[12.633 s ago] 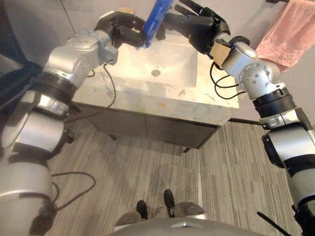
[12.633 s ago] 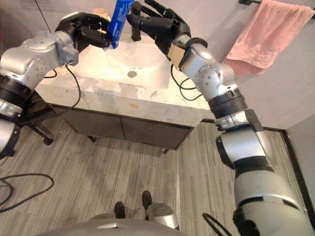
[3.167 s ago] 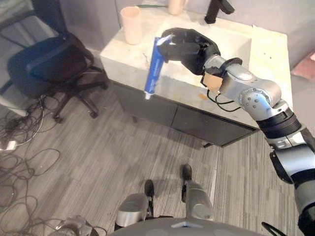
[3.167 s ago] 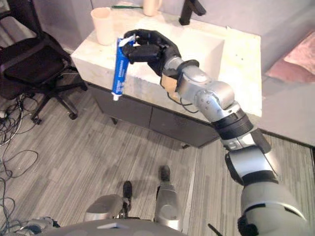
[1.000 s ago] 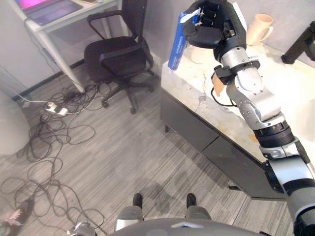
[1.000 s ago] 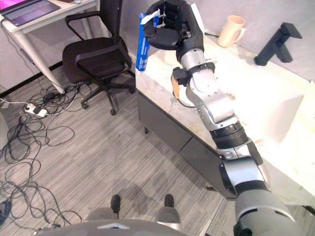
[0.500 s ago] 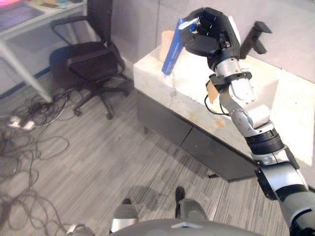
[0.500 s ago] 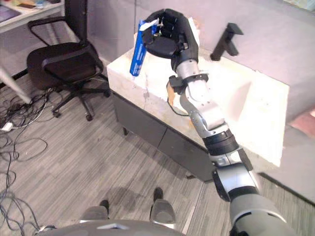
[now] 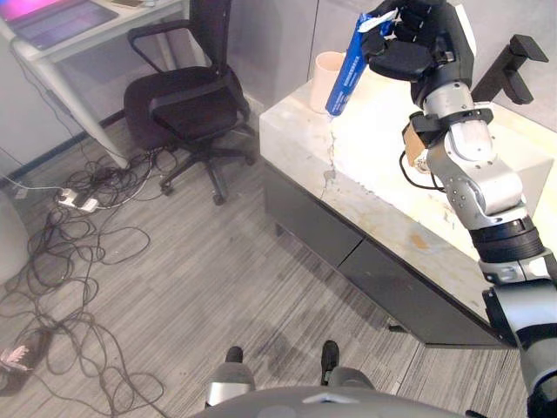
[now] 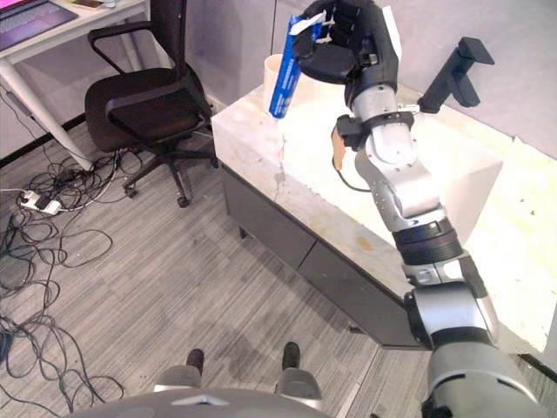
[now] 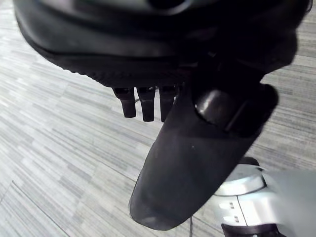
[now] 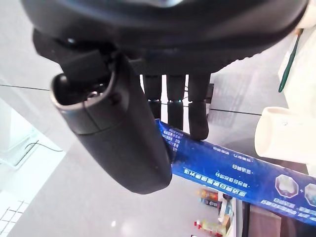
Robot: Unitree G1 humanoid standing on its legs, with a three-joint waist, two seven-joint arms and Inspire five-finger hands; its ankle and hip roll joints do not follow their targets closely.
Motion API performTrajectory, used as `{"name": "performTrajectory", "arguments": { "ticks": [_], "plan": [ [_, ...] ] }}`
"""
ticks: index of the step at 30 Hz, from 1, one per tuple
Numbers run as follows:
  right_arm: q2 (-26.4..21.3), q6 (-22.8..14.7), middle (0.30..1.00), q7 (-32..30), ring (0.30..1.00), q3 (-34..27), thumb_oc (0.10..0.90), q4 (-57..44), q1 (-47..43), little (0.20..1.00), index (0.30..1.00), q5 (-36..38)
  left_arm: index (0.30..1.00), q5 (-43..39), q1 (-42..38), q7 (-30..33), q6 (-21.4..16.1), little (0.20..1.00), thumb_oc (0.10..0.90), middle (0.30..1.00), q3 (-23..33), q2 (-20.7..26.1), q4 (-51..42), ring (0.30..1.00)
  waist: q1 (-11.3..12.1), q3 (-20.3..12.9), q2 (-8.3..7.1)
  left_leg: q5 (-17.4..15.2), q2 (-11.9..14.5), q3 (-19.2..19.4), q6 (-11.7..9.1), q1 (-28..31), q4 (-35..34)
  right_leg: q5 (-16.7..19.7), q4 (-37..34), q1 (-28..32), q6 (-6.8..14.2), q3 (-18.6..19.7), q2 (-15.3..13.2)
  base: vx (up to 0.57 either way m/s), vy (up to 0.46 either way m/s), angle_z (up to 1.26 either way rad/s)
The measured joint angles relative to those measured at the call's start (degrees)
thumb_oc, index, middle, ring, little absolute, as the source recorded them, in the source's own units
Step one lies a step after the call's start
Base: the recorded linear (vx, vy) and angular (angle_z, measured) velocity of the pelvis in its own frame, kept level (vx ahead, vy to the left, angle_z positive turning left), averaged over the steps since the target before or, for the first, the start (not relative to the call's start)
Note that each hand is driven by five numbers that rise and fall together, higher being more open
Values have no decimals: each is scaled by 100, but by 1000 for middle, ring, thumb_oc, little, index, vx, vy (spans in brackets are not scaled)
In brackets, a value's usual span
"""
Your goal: Organize the bathroom.
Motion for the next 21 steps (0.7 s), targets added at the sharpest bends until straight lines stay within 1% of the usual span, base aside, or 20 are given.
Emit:
{"name": "performTrajectory", "arguments": {
  "ticks": [3, 6, 8, 10, 11, 14, 17, 20, 21],
  "plan": [
    [30, 0, 300, 28, 300, 0, 400, -1, 0, 300, 300, -1, 900, 1, 0, -2, -5, 900, 800, 900, 3, 48, 14, 900, -6, -3, -5, 2, 0, 0, 3, 1, 1, -1, 1, 0, 2, 2, 0, 0, 0, 0],
    [36, 4, 300, 31, 300, 1, 400, -1, 6, 300, 300, -7, 900, 29, 1, -32, -101, 900, 800, 900, -1, -12, -6, 900, -13, -4, -3, 7, -1, -3, 10, -3, 9, -11, 3, 2, 16, 7, 0, -15, 9, 0],
    [48, 20, 300, 28, 300, 1, 400, 0, 13, 300, 300, -51, 900, 217, -13, -80, -115, 900, 800, 900, -30, -61, -36, 900, -5, -1, 6, 17, -11, -23, 22, -35, 27, -11, 7, 0, 16, -7, -14, -89, 10, 7],
    [62, 45, 300, 18, 300, 1, 400, 5, 13, 300, 300, -472, 900, 257, -113, -131, -220, 900, 800, 900, -76, -66, -124, 900, -20, 24, 55, 28, -51, -115, 38, -153, 99, -2, 10, -43, 28, -90, -66, -68, -21, 20],
    [61, 60, 300, 12, 300, 1, 400, 35, 12, 300, 300, -482, 900, 382, -123, -131, -270, 900, 800, 900, -68, -60, -170, 900, -41, 30, 73, 38, -60, -154, 49, -187, 101, 0, 8, -51, 31, -129, -77, -14, -19, 19],
    [60, 134, 300, 11, 300, 1, 400, 63, 11, 300, 300, -469, 900, 451, -123, -136, -347, 900, 800, 900, -46, -29, -178, 900, -30, 36, 101, 47, -56, -177, 53, -194, 91, 0, 8, -50, 31, -146, -72, 12, -41, 5],
    [-56, 154, 300, 13, 300, 0, 400, 87, -5, 300, 300, -430, 900, 451, -97, -221, -377, 900, 800, 900, 31, 29, -177, 900, -64, 32, 116, 77, -16, -165, 56, -165, 8, -1, -1, -59, 31, -145, -70, 74, -106, 0],
    [-73, 284, 300, 10, 300, 21, 400, 121, -92, 300, 300, -166, 900, 448, -51, -300, -372, 900, 800, 900, 271, 32, -226, 900, -175, 26, 126, 79, 1, -111, 54, -102, 1, -18, 7, -37, 29, -110, -50, 109, -170, -8],
    [-72, 289, 300, -16, 300, 116, 400, 247, -224, 300, 300, 10, 900, 449, -55, -348, -366, 900, 800, 900, 423, 31, -187, 900, -178, 26, 135, 62, 39, -41, 5, -99, 92, -85, 58, -66, 2, -47, 16, 64, -181, -30]
  ]
}}
